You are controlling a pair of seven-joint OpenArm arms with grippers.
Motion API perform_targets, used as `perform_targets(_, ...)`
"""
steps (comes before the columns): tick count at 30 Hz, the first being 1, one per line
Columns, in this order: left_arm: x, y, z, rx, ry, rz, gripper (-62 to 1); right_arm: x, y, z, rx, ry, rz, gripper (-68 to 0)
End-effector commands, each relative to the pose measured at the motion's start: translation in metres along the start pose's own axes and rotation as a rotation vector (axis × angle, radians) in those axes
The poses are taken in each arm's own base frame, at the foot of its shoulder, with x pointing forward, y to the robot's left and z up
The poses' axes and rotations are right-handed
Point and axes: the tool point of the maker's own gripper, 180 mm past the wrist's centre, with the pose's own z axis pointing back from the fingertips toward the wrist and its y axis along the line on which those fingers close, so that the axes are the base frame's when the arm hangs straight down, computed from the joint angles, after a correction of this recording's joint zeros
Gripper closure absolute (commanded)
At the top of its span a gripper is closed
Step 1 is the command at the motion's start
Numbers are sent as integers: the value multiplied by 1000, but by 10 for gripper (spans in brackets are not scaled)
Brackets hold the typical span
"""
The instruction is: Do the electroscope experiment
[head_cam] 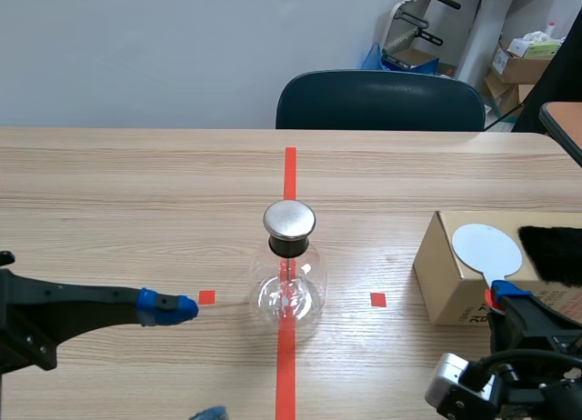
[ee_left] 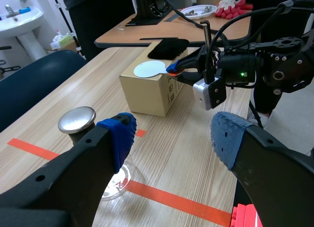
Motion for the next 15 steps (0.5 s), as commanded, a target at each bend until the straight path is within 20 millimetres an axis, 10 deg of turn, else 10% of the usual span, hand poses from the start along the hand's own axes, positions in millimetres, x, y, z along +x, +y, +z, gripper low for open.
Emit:
perform_targets(1,8,-1,-1,-4,-36,11,-356,-2,-18,-5,-83,2,24,-9)
perform_targets(7,9,-7,-1,-39,-38,38,-356,-1,-18,-5,-83,1,25,-138)
perform_targets(15,8,-9,-1,-47,-36,45,-356,-1,-18,-5,-83,1,26,-679)
